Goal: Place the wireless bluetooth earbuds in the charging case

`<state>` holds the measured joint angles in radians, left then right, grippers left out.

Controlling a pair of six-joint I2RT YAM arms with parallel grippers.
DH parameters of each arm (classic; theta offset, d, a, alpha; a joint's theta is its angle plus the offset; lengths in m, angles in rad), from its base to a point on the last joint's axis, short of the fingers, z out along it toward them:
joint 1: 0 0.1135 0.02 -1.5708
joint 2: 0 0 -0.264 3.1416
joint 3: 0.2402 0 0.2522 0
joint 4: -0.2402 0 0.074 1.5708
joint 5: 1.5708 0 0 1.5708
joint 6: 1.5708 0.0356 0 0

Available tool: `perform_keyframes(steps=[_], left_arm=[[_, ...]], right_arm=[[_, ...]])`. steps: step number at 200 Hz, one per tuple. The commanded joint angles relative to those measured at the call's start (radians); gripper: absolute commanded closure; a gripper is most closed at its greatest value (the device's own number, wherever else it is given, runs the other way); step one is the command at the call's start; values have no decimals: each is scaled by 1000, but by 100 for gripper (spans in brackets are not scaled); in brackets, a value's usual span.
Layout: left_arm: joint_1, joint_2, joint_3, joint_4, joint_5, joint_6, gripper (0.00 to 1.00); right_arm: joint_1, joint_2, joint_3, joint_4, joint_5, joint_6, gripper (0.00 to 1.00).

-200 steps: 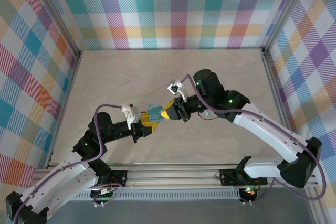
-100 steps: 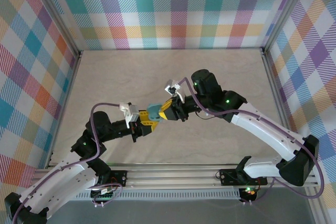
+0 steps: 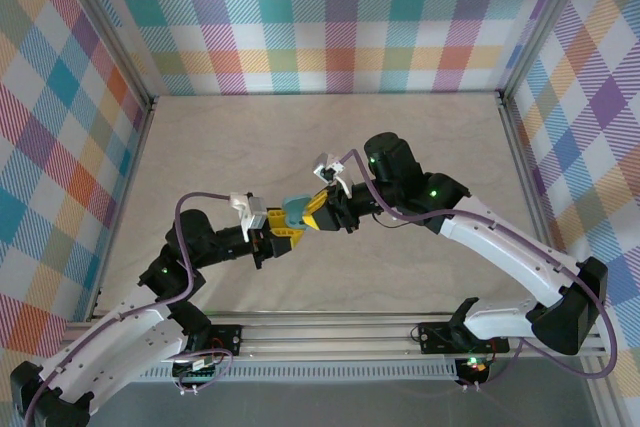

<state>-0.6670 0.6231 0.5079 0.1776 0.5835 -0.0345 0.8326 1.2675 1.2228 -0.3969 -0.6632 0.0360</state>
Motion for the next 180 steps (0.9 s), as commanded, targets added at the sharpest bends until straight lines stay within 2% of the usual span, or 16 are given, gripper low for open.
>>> perform_keyframes(steps=[1,18,34,72,94,126,180], left_arm=[[-3,-5,41,82,13,-9,100],[-3,-5,43,82,10,-7,100],[-3,-5,43,81,10,-7,100],[-3,-15,43,69,4,-8,100],[-3,-13,43,67,5,-6,100],[-3,-6,42,75,12,-13,100],[-3,-18,34,79,7,-21,100]], right_arm=[[8,4,-11,-34,-33,-36,81],[7,6,-10,-53,-24,-49,79],[8,5,-15,-59,-9,-54,72],[8,4,-7,-105,12,-85,70],[8,-1,-6,-117,23,-91,66],[8,-5,-3,-109,52,-74,57],[8,51,74,-169,96,-20,51]])
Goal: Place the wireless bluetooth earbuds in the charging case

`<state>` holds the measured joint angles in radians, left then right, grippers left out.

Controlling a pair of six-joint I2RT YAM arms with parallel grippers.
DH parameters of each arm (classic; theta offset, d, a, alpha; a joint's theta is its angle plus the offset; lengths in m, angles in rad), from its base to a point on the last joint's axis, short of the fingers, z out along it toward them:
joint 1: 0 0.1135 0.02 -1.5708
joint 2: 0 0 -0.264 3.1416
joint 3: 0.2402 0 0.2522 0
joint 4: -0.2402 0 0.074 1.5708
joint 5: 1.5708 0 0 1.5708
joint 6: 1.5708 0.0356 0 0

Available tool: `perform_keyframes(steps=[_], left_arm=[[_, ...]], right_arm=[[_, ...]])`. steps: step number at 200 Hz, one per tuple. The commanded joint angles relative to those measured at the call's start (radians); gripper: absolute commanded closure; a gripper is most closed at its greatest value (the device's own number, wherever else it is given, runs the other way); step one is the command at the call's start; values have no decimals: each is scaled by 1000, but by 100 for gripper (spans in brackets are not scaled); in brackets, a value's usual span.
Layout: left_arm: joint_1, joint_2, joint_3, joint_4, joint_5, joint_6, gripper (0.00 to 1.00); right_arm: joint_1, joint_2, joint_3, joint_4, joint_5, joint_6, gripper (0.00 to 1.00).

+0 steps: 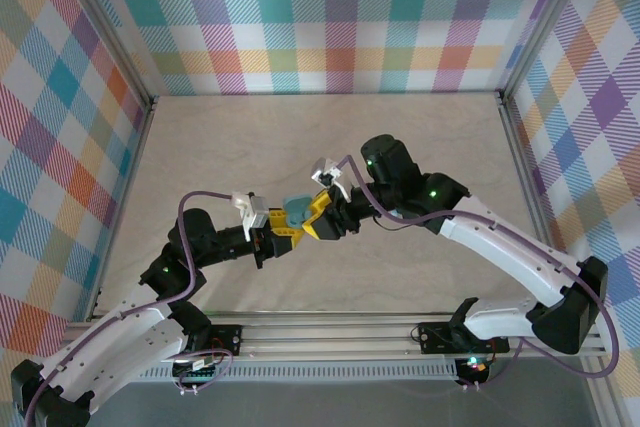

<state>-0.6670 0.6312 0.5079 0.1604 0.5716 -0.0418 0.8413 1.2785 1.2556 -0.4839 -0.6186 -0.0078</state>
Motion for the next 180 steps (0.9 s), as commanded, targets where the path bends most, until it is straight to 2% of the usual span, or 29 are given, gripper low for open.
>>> perform_keyframes(steps=[1,139,180], left_arm=[[-3,-26,34,96,19,-13,100],[-3,-31,6,136,16,-44,100],[-4,-34,0,142,16,-47,100]], right_arm=[[-1,41,43,-84,52,24,51],[6,112,152,-160,101,94,48],[29,154,212,-235,166,85,48]])
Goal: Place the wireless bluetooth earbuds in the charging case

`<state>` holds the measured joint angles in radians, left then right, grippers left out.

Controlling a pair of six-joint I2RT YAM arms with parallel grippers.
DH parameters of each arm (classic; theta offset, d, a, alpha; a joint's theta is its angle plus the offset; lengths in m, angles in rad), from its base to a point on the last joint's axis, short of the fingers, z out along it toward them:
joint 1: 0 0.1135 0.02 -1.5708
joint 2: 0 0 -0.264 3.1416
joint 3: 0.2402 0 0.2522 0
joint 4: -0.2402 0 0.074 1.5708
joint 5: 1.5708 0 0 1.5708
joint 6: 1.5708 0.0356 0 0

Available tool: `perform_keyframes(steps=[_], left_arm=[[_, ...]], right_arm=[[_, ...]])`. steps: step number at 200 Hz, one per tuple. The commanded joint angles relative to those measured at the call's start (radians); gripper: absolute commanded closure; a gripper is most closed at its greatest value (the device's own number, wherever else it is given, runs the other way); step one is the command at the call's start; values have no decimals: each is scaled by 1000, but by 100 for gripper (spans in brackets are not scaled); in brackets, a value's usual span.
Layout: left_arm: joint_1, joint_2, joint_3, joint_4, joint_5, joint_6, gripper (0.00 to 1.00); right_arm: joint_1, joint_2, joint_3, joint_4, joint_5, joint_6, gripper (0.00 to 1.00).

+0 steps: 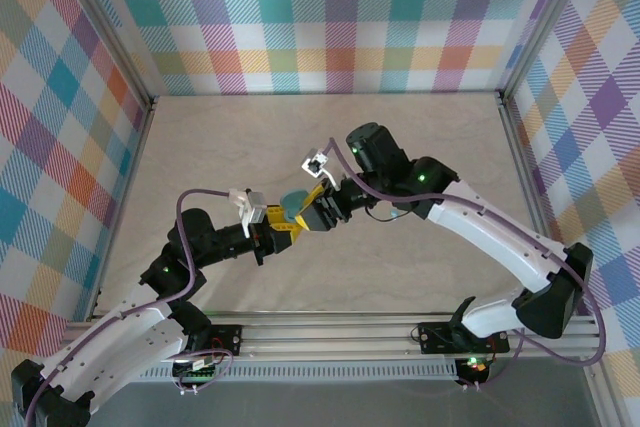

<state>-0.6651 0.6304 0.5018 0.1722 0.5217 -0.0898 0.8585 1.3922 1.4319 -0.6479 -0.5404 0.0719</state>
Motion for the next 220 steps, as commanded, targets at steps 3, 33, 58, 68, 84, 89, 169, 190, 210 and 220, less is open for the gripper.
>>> perform_keyframes(steps=[3,33,58,68,84,89,169,190,210,220], left_arm=[[-5,-34,6,130,66,1,100],[-5,-34,-10,137,60,8,100],[-5,-31,-41,190,57,6,100],[-5,-29,-42,196,55,8,100],[-5,-25,-39,195,57,19,100],[-6,-24,-38,196,57,22,100],[-5,-41,-59,195,-10,71,100],[-5,-62,-52,153,-19,82,100],[-5,-97,-51,112,-40,87,100],[-5,-121,-51,90,-52,89,100]], right_arm=[[13,42,39,-75,94,4,48],[24,44,68,-89,151,1,48],[24,52,100,-100,191,2,46],[24,58,117,-107,188,2,45],[24,63,136,-113,175,4,44],[24,64,141,-114,172,5,44],[22,-40,130,-81,125,43,43],[20,-72,116,-48,118,78,43],[18,-90,116,-35,119,103,43],[12,-97,115,-31,128,117,43]])
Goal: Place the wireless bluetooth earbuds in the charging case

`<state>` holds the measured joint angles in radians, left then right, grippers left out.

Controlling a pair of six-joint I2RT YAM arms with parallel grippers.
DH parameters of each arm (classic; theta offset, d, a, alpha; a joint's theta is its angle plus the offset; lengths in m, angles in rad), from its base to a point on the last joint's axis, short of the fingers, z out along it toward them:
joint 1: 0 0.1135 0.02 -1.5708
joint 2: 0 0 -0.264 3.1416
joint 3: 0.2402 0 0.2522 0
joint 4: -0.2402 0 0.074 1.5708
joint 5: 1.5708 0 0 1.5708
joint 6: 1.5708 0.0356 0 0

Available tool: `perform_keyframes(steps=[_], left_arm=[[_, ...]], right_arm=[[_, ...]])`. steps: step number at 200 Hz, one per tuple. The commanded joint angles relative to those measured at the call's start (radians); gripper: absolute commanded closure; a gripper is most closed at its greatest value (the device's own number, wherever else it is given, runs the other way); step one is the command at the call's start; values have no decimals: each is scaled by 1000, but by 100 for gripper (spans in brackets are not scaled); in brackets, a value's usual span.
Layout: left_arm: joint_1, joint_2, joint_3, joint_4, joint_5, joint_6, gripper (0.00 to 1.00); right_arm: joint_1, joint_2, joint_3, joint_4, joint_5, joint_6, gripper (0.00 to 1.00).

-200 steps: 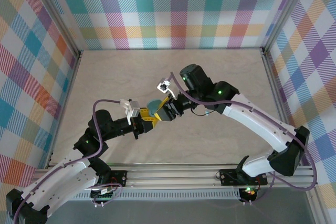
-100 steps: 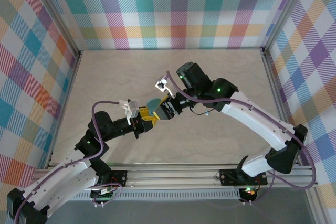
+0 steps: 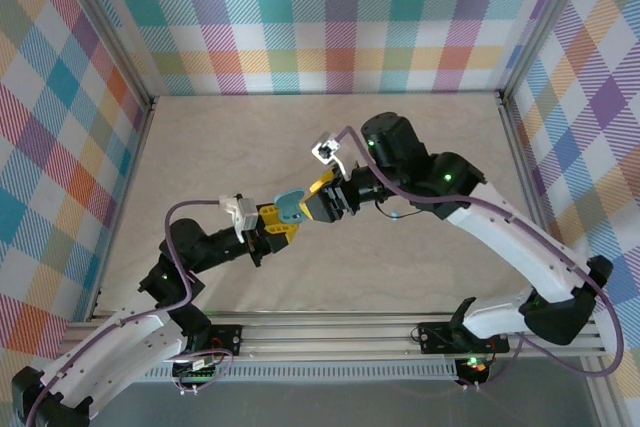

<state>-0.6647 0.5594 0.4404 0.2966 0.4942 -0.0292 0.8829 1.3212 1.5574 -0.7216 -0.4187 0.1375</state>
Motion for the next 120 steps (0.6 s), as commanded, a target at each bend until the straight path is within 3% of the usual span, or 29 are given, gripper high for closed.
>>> perform_keyframes(steps=[1,51,91,120], left_arm=[[-6,-53,11,-36,-25,29,100],[-6,-162,46,-157,-38,34,100],[-5,-202,87,-252,-29,44,100],[-6,-207,120,-278,-5,45,100]], right_arm=[[-13,-26,-10,43,7,54,43],[-169,-38,-118,157,-44,251,45],[-203,72,-174,150,121,334,52],[-186,213,-185,207,162,398,57]])
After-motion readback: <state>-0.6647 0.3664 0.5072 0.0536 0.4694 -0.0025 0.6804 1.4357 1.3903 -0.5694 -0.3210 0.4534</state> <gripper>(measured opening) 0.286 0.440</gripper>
